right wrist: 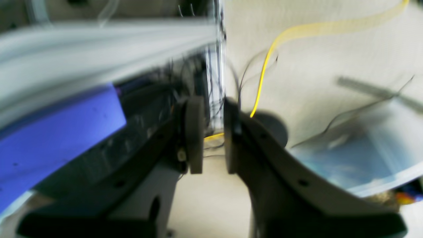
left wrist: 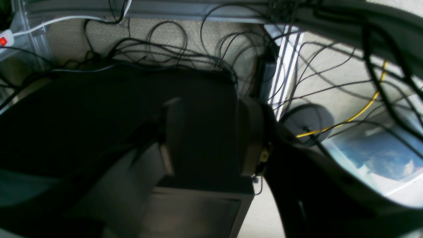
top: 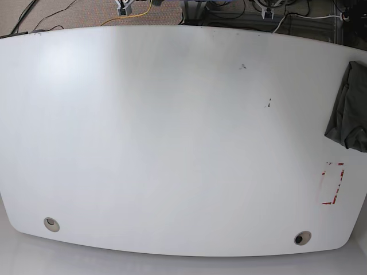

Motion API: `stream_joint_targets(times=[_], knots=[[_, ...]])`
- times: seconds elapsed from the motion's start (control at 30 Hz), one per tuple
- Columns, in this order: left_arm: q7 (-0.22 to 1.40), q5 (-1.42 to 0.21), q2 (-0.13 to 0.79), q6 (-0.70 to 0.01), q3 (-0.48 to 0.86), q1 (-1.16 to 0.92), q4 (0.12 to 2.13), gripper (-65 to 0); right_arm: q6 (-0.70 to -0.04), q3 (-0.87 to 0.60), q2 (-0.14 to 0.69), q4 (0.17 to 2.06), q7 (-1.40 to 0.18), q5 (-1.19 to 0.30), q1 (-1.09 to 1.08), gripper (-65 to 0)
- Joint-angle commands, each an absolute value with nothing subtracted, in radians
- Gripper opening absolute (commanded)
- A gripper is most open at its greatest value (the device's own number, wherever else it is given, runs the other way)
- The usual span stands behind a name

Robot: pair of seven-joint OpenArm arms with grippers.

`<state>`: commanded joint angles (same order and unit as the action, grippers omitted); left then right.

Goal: Layout the t-shirt on the table in an organized manner, then fold the t-shirt properly

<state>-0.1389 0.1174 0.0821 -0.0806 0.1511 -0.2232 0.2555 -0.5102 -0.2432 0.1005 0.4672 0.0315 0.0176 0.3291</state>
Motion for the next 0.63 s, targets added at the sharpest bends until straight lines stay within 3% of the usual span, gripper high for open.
stream_joint_targets(times=[0.27,0.63], knots=[[-0.136,0.117,0.081,-0.081,0.151,-0.211,0.254,-40.8,-0.463,-0.243,0.096,0.444,0.045,0.019,0.320,-54.9],[-0.136,0.117,0.081,-0.081,0.151,-0.211,0.254,-40.8,-0.463,-0.242,0.094,0.444,0.050,0.019,0.320,-54.9]])
